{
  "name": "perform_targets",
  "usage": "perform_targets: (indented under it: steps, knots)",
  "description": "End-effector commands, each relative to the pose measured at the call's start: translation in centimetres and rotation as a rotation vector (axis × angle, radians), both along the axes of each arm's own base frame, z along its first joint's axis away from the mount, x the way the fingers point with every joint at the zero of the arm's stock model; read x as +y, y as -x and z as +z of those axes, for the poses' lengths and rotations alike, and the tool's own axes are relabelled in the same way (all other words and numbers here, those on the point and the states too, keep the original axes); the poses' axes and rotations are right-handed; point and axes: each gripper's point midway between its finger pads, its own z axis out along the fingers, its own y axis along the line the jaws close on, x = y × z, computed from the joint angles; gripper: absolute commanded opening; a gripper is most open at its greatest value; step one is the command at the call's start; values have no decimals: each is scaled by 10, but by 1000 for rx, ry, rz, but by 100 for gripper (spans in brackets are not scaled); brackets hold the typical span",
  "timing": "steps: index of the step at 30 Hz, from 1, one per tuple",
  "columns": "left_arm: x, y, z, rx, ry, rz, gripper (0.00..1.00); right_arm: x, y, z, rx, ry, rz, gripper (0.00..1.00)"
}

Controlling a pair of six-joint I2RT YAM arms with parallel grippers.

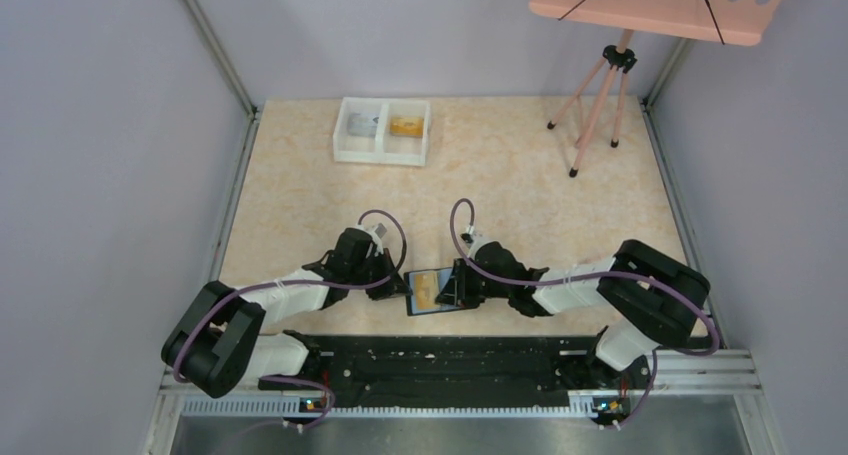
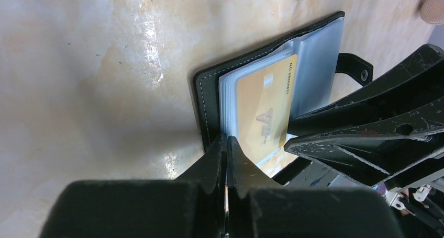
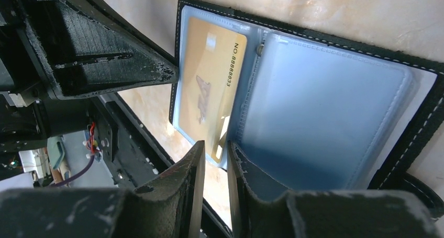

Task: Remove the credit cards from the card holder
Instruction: Remove the credit card from the card holder.

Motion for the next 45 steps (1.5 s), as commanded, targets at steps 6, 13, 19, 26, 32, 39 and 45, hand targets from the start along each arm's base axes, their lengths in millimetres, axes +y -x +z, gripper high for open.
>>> perform_targets:
  steps: [6,13,19,26,32,39,45]
  knots:
    - [5,1,-11,-5,-39,0,0,5,-8,5,-11,-43,-14,22]
    - [5,1,-12,2,-45,-1,0,5,-8,9,-8,-75,-14,7]
    - [5,1,-13,7,-52,-6,0,6,-7,17,-9,-119,-3,0]
    - [7,0,-17,18,-83,-16,0,-3,-9,16,7,-79,-43,0]
    - [10,0,-18,9,-97,-15,1,-22,-13,17,-2,-48,-92,0]
    - [12,-3,-17,-5,-111,-8,1,-35,-12,23,-17,-48,-113,0]
    - [9,1,-11,15,-94,-17,5,-46,-9,28,-20,-36,-121,0]
